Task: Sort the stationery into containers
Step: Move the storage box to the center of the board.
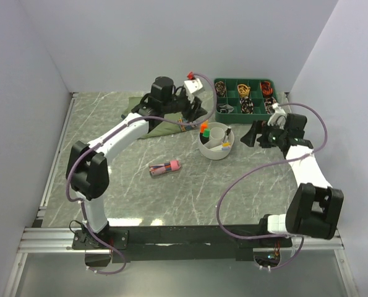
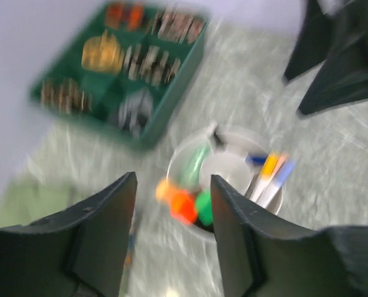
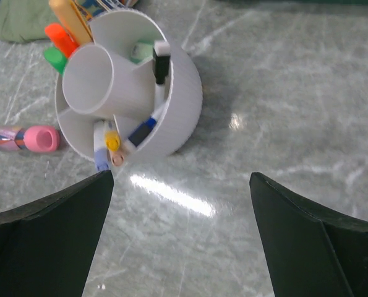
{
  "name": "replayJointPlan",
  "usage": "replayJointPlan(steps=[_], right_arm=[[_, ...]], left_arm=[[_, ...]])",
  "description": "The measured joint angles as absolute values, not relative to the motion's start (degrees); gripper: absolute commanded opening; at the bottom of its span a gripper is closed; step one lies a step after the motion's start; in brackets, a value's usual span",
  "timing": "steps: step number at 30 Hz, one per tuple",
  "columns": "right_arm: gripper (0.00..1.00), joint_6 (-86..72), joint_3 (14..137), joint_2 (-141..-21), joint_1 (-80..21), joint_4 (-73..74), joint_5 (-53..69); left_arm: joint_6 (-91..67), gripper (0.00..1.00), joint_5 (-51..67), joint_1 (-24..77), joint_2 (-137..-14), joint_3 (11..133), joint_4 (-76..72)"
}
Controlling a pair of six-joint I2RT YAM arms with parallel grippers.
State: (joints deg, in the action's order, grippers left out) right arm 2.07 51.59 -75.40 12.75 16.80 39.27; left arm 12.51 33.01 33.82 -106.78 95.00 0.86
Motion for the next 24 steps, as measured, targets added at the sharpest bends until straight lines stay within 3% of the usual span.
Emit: replayJointPlan(steps=[6, 17, 24], right_arm=[[0.97, 1.0, 57.5, -82.1, 6.4, 15.4, 35.5], [0.88, 0.8, 67.2, -91.4, -0.3, 15.2, 23.1], [0.75, 2.0, 68.8, -96.3, -4.8, 16.1, 19.5]], left_arm=[[3.9, 0.50, 23.5, 29.0, -108.0, 89.4, 7.0], [-1.8, 0.55, 8.0, 16.8, -102.2, 78.8, 12.6], [-2.3, 0.57, 4.3, 11.7, -95.3, 73.2, 13.3]])
